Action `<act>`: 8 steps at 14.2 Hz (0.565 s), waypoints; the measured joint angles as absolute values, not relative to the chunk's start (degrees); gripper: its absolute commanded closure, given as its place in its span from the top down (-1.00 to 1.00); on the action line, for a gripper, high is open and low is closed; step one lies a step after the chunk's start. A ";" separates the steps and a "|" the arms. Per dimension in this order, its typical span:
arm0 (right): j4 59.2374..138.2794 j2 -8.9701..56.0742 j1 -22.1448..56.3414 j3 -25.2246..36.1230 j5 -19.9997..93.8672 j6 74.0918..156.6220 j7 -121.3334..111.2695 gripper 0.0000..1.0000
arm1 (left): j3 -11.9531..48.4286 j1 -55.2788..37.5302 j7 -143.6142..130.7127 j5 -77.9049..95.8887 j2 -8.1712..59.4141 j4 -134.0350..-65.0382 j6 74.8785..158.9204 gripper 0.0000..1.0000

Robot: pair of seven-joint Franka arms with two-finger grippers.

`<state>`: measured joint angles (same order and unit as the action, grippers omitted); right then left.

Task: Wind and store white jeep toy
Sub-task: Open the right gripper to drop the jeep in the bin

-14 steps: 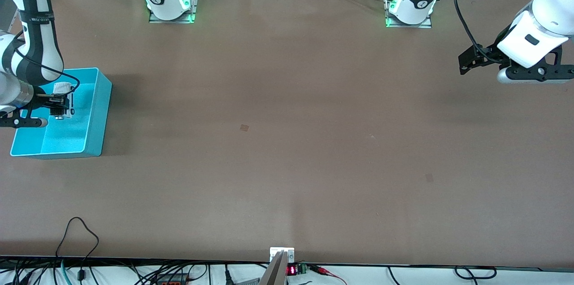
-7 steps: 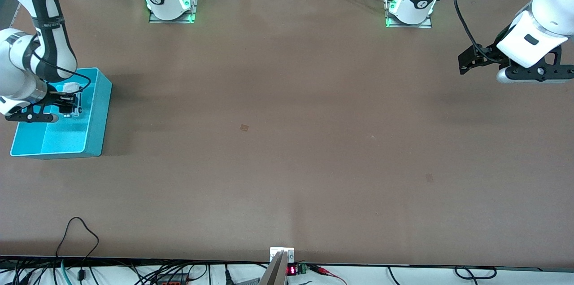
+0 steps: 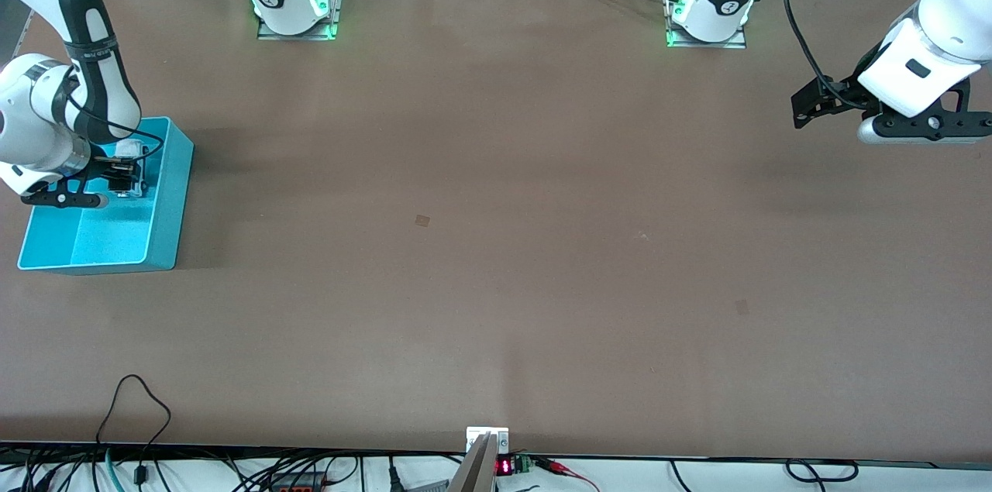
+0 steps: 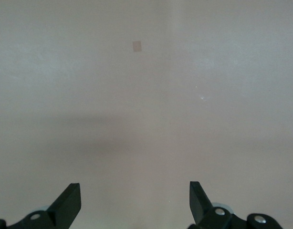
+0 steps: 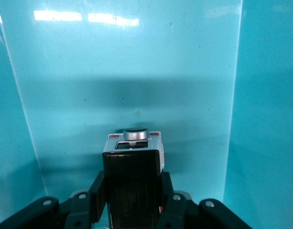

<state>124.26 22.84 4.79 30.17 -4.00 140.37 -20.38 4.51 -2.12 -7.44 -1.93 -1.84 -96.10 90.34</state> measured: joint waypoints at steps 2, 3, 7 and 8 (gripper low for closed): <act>124.65 23.07 4.77 30.06 -3.99 140.69 -20.38 -0.19 | 4.51 -2.12 -7.44 -1.93 -1.84 -96.09 89.90 1.00; 124.66 23.09 4.77 30.00 -3.99 140.70 -20.39 0.02 | 4.51 -2.11 -7.44 -1.93 -1.84 -96.09 89.65 1.00; 124.51 23.04 4.79 29.68 -3.99 140.78 -20.82 0.67 | 4.52 -2.10 -7.44 -1.93 -1.84 -96.09 89.44 1.00; 124.41 22.89 4.79 29.49 -3.99 140.85 -20.87 0.85 | 4.60 -2.13 -7.44 -1.93 -1.84 -96.09 89.42 1.00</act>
